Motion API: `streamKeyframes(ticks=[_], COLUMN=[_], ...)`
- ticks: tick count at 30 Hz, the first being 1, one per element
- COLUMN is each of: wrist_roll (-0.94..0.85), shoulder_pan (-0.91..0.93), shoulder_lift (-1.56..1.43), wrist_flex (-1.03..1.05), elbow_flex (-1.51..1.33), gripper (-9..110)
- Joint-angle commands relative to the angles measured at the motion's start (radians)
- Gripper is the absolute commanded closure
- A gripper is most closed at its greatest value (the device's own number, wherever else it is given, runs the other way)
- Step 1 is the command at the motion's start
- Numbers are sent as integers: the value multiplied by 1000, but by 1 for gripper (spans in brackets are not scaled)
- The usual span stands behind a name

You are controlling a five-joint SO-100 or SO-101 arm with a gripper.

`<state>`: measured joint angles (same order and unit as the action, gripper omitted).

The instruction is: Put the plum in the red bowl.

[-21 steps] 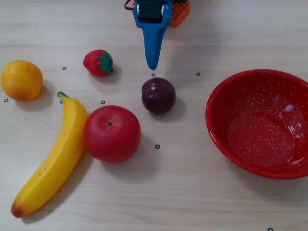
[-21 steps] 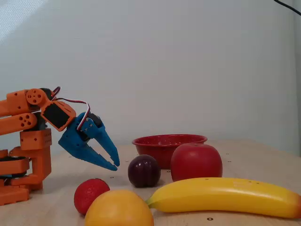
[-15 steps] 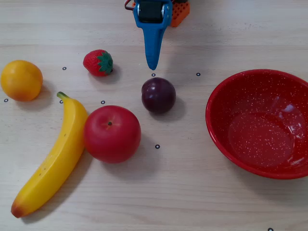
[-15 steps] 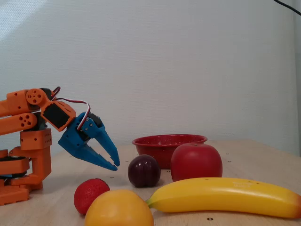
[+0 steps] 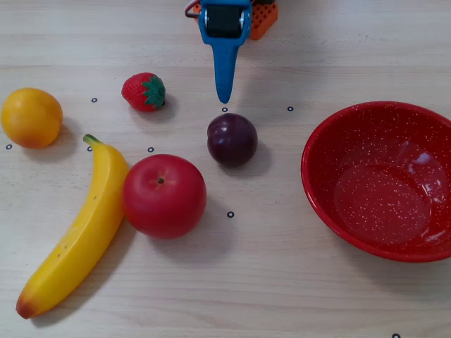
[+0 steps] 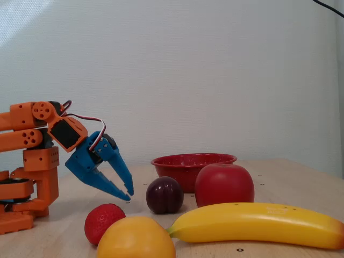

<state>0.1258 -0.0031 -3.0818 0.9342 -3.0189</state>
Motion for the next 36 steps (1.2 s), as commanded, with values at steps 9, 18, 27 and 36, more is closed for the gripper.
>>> streamKeyframes(ticks=[9, 18, 27, 36], wrist_roll=[95, 138, 144, 123], shoulder_pan=[17, 14, 6, 6], shoulder_lift=[281, 552, 792, 999], wrist_flex=[64, 293, 505, 523], elbow_flex=[345, 652, 888, 1040], gripper=[101, 89, 60, 53])
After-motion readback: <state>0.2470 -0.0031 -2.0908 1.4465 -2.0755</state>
